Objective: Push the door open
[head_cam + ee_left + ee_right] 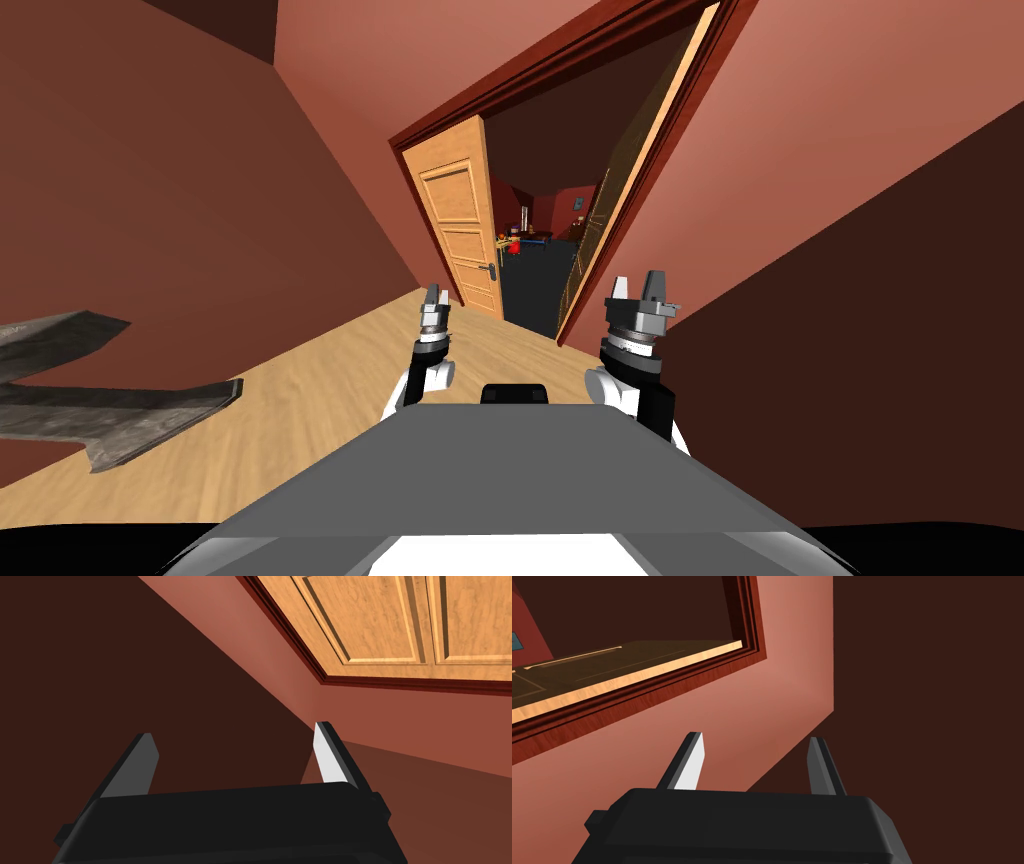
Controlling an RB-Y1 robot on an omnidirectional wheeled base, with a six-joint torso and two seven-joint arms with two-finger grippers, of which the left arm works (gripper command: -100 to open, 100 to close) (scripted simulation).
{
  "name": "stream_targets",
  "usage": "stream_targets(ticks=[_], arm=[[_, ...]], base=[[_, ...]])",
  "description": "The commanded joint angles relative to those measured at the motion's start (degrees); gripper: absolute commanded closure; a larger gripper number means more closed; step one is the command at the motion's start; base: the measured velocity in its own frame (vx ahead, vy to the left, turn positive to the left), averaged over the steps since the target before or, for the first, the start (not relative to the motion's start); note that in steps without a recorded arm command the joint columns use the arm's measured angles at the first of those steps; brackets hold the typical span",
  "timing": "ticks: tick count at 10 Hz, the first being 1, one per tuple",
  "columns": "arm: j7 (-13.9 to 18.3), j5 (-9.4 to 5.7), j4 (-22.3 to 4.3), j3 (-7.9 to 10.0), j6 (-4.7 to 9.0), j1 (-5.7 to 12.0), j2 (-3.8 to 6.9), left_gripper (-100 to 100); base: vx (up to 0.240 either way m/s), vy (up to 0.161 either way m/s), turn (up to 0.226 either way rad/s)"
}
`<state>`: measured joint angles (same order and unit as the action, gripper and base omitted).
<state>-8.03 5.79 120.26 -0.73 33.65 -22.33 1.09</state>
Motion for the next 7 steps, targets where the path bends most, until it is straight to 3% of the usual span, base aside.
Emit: stream_targets(ticks=[1, 7], arm=[[0.2, -0.21, -2.5, 0.17, -0.24, 1.29, 0.33, -100], [0.9, -1.05, -12.4, 1.07, -1.59, 7.44, 1.44, -100]], base=[[0.091, 0.106, -0.083], [0.088, 0.104, -0.085]])
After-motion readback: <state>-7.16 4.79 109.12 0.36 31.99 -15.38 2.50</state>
